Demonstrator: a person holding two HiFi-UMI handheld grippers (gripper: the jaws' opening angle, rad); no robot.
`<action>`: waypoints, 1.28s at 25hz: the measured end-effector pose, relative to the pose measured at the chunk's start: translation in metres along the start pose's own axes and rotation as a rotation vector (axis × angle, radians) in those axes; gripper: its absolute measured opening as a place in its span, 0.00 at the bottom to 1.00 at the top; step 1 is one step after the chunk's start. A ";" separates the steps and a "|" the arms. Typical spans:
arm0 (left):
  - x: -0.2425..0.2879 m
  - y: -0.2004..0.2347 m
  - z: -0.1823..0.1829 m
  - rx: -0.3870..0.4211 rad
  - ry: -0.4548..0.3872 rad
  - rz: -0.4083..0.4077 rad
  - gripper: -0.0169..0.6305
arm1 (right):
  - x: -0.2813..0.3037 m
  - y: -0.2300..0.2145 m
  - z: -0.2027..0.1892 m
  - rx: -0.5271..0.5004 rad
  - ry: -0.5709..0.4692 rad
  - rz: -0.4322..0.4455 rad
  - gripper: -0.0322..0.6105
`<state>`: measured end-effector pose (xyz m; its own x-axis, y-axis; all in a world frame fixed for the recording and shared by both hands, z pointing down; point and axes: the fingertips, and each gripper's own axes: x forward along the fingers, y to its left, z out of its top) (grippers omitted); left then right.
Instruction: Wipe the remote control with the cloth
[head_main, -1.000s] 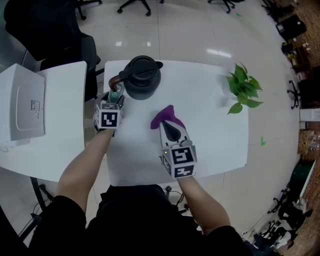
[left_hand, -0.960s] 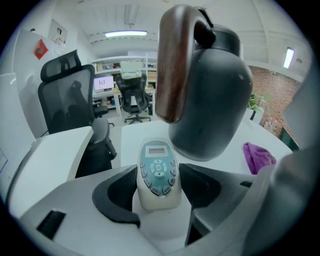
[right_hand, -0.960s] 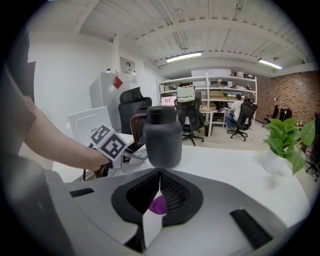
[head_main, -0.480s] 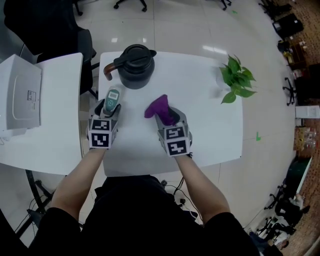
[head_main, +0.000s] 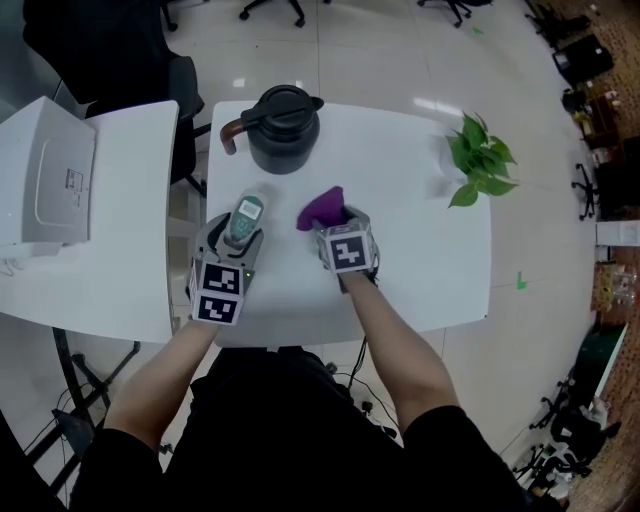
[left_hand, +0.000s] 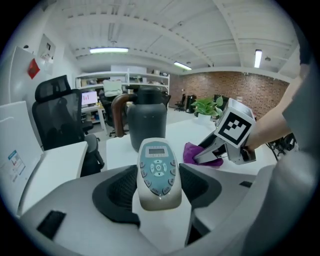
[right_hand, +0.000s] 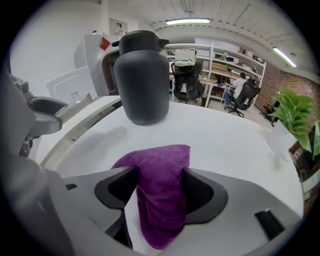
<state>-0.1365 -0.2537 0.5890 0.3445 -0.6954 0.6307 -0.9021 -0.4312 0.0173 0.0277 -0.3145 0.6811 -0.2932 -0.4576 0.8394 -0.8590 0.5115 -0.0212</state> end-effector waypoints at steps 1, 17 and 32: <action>-0.002 -0.002 0.001 0.005 -0.004 -0.002 0.42 | 0.001 0.000 0.000 0.010 0.004 0.006 0.55; -0.056 -0.066 0.018 0.095 -0.086 0.000 0.42 | -0.109 0.022 -0.015 0.018 -0.200 0.124 0.26; -0.130 -0.178 0.032 0.418 -0.167 0.024 0.42 | -0.316 0.138 -0.005 -0.277 -0.505 0.348 0.26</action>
<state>-0.0123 -0.1045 0.4792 0.3928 -0.7767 0.4924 -0.7400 -0.5849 -0.3323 0.0041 -0.0961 0.4155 -0.7517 -0.4815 0.4507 -0.5590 0.8277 -0.0480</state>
